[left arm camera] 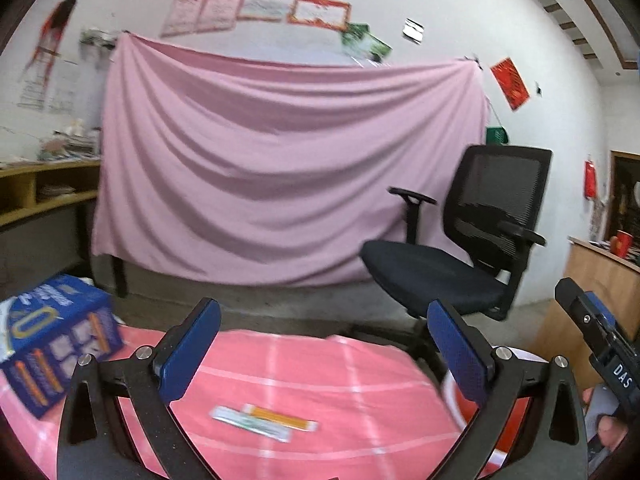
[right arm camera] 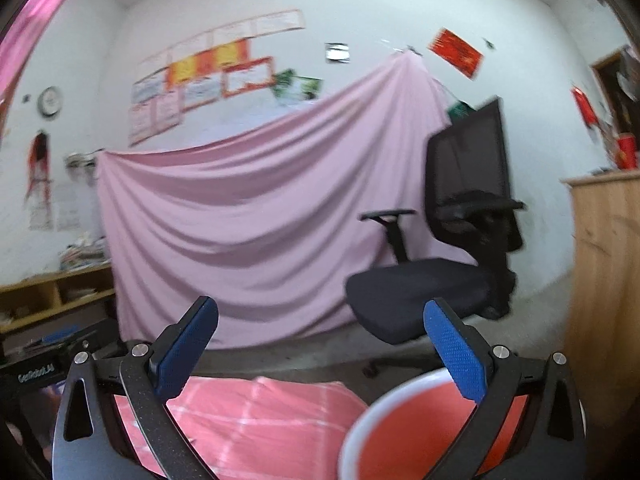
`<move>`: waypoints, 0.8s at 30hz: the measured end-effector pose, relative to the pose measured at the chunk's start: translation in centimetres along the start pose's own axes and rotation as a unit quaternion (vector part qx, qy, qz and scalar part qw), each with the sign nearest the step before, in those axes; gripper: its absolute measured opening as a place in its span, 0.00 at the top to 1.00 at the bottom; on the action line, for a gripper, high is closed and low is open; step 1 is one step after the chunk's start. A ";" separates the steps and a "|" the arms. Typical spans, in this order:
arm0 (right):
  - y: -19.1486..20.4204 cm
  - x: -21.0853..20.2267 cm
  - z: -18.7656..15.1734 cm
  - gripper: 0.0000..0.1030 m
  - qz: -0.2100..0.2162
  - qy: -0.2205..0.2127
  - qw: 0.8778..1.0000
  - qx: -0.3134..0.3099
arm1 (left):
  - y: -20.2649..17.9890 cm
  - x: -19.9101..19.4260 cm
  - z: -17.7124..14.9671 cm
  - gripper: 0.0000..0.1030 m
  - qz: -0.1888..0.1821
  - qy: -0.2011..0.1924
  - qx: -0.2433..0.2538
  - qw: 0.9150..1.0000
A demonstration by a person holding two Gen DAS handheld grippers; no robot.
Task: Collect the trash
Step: 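Move both tools back over the table toward the white packet and orange strip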
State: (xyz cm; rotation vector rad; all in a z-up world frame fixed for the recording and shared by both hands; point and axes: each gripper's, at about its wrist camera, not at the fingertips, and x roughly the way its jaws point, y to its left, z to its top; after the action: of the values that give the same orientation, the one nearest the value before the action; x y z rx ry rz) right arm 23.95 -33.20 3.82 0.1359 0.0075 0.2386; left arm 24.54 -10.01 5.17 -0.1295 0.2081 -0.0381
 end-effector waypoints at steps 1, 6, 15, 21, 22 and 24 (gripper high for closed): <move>0.6 0.1 -0.1 0.00 0.008 -0.003 1.000 -0.006 | 0.6 -0.4 -0.1 0.02 0.008 -0.006 0.001 1.000; 4.2 1.0 -0.7 0.00 0.048 -0.002 0.998 -0.045 | 3.4 -1.9 -1.1 0.02 0.041 -0.022 0.011 0.999; 8.6 3.7 -3.0 0.00 0.079 0.051 0.991 -0.096 | 7.9 -1.8 -3.0 0.02 0.081 0.010 0.031 0.996; 9.9 6.1 -5.3 0.00 0.094 0.130 0.979 -0.126 | 9.5 -0.2 -4.1 0.02 0.097 0.059 0.034 0.993; 10.0 6.7 -5.6 0.00 0.101 0.150 0.976 -0.123 | 9.6 0.1 -4.3 0.02 0.100 0.065 0.033 0.992; 10.0 7.5 -6.2 0.00 0.104 0.178 0.971 -0.120 | 10.0 0.6 -4.9 0.02 0.106 0.079 0.031 0.991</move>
State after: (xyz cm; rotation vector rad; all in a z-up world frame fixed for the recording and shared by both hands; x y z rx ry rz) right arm 28.77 -20.92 -0.88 -0.1507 0.3221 0.4681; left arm 24.39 -0.78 -0.99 -0.0419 0.3777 0.1579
